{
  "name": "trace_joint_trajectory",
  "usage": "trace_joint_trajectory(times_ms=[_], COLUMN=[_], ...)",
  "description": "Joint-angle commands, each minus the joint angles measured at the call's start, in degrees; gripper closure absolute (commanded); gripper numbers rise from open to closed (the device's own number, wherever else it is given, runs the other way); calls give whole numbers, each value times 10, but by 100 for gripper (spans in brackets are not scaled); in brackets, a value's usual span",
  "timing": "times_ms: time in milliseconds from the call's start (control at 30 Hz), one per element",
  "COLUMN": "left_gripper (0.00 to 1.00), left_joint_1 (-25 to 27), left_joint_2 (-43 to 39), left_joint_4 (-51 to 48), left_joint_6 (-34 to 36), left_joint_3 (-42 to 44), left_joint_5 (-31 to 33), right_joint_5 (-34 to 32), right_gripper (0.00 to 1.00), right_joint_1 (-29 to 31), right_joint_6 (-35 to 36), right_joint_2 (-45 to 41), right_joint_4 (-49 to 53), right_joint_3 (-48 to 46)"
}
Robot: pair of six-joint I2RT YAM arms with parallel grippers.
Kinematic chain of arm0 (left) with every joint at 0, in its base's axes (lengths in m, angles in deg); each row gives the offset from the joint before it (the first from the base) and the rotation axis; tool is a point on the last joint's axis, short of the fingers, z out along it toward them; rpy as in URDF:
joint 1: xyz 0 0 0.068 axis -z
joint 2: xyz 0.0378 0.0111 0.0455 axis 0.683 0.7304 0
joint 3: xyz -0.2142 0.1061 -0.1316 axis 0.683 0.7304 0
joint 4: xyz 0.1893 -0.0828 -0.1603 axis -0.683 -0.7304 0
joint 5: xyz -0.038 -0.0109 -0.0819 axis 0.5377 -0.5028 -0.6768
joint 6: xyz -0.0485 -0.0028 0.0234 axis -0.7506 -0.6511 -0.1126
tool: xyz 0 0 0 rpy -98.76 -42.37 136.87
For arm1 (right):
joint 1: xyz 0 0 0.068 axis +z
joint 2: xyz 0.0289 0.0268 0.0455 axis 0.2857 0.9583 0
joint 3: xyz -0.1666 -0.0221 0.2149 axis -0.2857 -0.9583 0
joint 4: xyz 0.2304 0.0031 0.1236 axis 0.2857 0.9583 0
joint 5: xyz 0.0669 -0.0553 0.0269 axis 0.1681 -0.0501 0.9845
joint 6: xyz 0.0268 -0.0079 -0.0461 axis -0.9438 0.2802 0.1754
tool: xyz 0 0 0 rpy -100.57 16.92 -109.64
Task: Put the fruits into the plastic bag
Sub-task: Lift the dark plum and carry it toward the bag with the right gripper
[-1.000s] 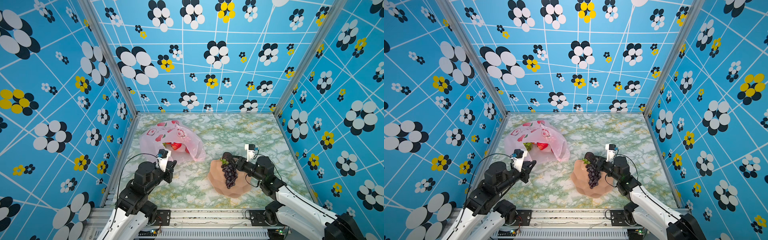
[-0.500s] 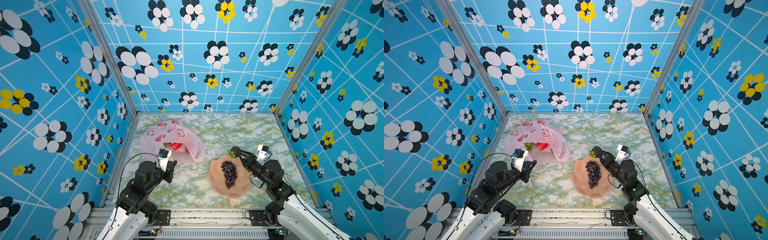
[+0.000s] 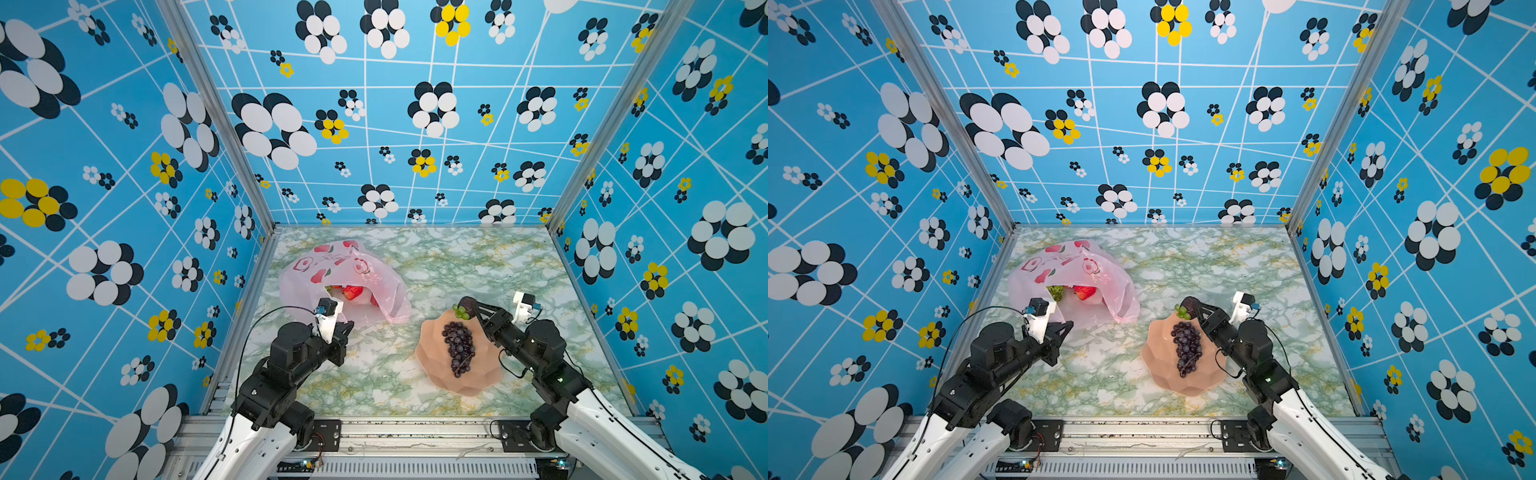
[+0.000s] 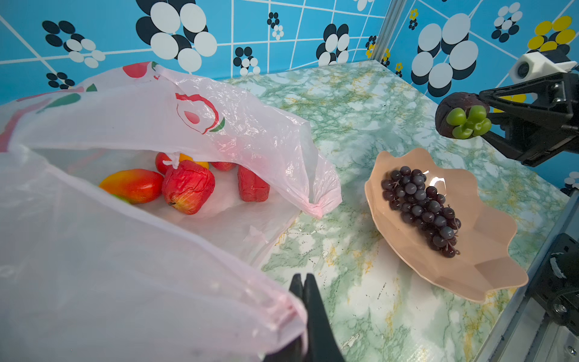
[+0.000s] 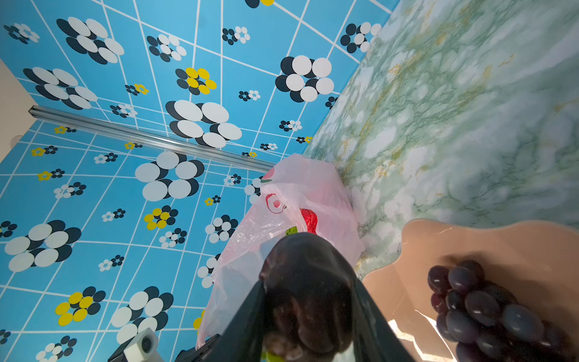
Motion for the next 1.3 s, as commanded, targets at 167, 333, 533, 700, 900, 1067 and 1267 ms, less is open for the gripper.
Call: trace_joint_trajectory(times_ms=[167,333,533,700,900,1067,1267], left_gripper=[100,100,100,100,100,100,100], left_joint_1=[-2,-2,-2,-2,-1,-1,-1], left_joint_2=[-4,-3,-2,-3,-3,-5,-9], left_joint_4=[4,3,3,3,3,4,4], left_joint_6=[7,7,6,6,6,6,7], left_joint_3=[-2,-2,-2,-2,-3,-2,-1], left_joint_5=[-6,-6,-7,-6,-7,-7,-8], right_joint_5=[-3,-7,-13,-14,-16,-15,2], right_gripper=[57,57,57,57,57,57,57], right_joint_1=[19,26,32,36,47,65,104], right_joint_6=[5,5,8,7,11,18,28], right_joint_2=[-3,-13,-12,1,41,114,262], right_joint_4=[-6,-2,-5,-18,-45,-99,-189], right_joint_3=[-5,-14,-11,-7,16,49,132])
